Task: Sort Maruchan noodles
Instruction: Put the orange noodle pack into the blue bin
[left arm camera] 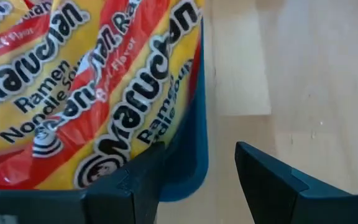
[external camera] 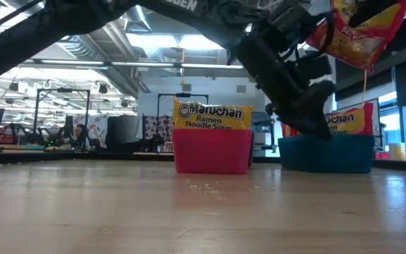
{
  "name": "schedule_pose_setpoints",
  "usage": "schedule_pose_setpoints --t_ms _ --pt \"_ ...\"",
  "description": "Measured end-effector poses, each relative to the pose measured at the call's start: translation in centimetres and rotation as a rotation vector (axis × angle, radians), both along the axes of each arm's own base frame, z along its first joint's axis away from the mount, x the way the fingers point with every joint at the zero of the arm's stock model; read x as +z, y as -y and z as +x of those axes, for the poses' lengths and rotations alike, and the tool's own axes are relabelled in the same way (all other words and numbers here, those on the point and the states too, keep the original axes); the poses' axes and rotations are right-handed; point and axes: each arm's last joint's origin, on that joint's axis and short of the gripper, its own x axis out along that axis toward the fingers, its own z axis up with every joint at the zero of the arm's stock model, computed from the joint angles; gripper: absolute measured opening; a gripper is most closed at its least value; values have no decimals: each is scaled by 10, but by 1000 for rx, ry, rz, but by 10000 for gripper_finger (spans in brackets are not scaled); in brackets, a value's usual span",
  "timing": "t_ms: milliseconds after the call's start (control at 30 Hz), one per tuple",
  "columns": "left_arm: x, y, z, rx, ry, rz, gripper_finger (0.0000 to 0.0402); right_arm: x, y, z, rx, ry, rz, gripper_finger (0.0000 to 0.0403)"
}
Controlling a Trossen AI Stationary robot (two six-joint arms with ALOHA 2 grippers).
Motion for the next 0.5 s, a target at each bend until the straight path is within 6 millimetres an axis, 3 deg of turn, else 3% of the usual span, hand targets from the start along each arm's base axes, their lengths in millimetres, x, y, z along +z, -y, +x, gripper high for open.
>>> schedule_pose_setpoints --t_ms 267,500 --pt "-1 0 -1 -37 -20 -29 192 0 0 0 1 1 2 69" --pt "-13 -6 1 -41 -33 -42 192 -2 -2 7 0 -16 -7 69"
